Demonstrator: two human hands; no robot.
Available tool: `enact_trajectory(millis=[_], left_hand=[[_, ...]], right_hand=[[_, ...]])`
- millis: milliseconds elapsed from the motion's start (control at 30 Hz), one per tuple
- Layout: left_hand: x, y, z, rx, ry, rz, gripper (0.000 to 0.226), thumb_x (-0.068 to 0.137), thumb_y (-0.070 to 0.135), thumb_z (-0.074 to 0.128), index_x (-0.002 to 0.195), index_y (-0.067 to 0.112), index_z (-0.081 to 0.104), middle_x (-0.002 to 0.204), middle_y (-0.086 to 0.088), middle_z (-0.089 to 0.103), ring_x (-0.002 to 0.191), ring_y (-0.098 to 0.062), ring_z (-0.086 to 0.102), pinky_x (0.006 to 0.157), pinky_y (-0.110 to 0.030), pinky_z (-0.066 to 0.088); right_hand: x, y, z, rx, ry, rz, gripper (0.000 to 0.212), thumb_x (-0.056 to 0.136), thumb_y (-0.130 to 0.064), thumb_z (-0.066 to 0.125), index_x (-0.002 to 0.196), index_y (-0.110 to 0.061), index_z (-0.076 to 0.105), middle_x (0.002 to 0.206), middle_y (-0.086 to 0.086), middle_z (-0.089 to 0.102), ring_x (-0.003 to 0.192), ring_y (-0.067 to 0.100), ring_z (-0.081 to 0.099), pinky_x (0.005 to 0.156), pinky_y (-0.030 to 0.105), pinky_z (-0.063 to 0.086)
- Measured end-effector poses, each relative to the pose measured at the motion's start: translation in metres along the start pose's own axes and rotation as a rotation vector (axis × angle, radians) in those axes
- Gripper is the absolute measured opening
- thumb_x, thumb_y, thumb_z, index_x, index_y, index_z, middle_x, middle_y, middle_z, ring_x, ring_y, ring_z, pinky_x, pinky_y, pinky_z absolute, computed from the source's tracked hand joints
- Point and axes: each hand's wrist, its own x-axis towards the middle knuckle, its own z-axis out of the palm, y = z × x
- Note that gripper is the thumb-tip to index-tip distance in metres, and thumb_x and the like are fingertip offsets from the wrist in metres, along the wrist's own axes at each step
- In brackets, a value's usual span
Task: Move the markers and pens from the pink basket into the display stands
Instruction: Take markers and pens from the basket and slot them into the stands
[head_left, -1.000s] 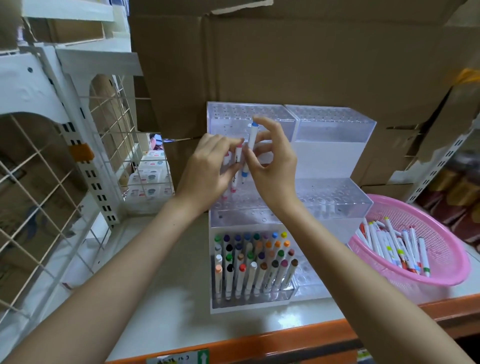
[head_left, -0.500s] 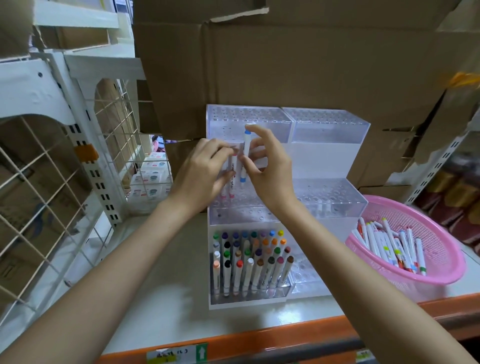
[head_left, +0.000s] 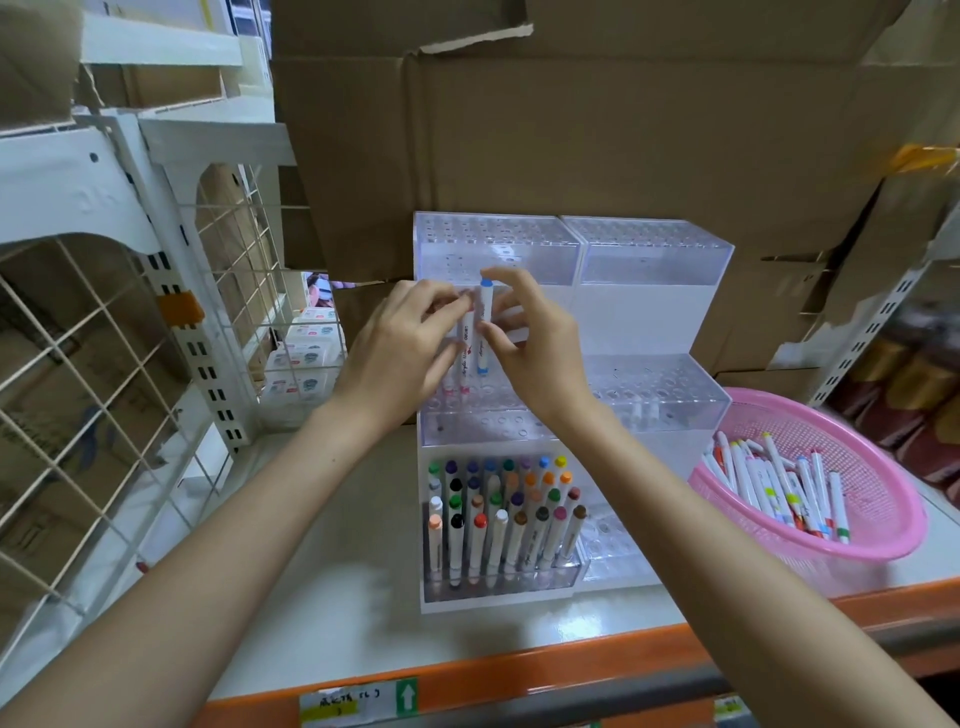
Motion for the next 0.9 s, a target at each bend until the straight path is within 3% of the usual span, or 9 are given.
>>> enact_trajectory(millis=[233, 400, 667, 800, 900], left_hand=[[-0.006, 0.001, -0.006, 0.034, 0.005, -0.009, 0.044, 0.082, 0.01, 0.069, 0.125, 0.004, 0.06, 0.109, -0.015, 0.058, 0.1, -0.031, 0.054, 0.084, -0.042, 0.051], [-0.007, 0.001, -0.008, 0.059, -0.009, -0.022, 0.046, 0.082, 0.012, 0.07, 0.126, 0.005, 0.059, 0.108, -0.015, 0.057, 0.1, -0.031, 0.053, 0.084, -0.044, 0.05], [-0.008, 0.001, -0.007, 0.077, -0.033, -0.032, 0.05, 0.082, 0.013, 0.071, 0.129, 0.008, 0.057, 0.109, -0.013, 0.056, 0.1, -0.03, 0.052, 0.084, -0.044, 0.05], [-0.007, 0.004, -0.01, 0.106, -0.042, -0.046, 0.051, 0.081, 0.016, 0.072, 0.129, 0.009, 0.057, 0.111, -0.013, 0.057, 0.102, -0.031, 0.053, 0.085, -0.044, 0.049], [-0.005, 0.009, -0.013, 0.122, -0.032, -0.081, 0.054, 0.08, 0.024, 0.072, 0.13, 0.011, 0.055, 0.115, -0.011, 0.057, 0.106, -0.029, 0.053, 0.091, -0.042, 0.045]], right_hand=[[-0.003, 0.003, -0.002, -0.082, -0.069, -0.021, 0.033, 0.085, -0.005, 0.069, 0.113, -0.011, 0.052, 0.079, 0.004, 0.06, 0.066, 0.013, 0.061, 0.066, 0.029, 0.055], [-0.002, 0.005, -0.001, -0.143, -0.11, -0.033, 0.033, 0.084, -0.009, 0.071, 0.11, -0.011, 0.051, 0.071, 0.004, 0.059, 0.063, 0.022, 0.059, 0.064, 0.04, 0.054], [0.002, 0.008, -0.005, -0.206, -0.068, -0.1, 0.019, 0.086, -0.013, 0.066, 0.104, -0.012, 0.059, 0.072, 0.0, 0.059, 0.063, 0.021, 0.058, 0.058, 0.042, 0.053], [0.001, 0.002, -0.011, -0.281, -0.062, -0.13, 0.019, 0.087, -0.018, 0.066, 0.106, -0.014, 0.063, 0.085, -0.003, 0.061, 0.07, 0.012, 0.054, 0.058, 0.038, 0.053], [-0.002, -0.005, -0.02, -0.365, -0.121, -0.136, 0.029, 0.089, -0.029, 0.064, 0.117, -0.019, 0.061, 0.106, -0.003, 0.065, 0.091, 0.014, 0.061, 0.063, 0.032, 0.052]])
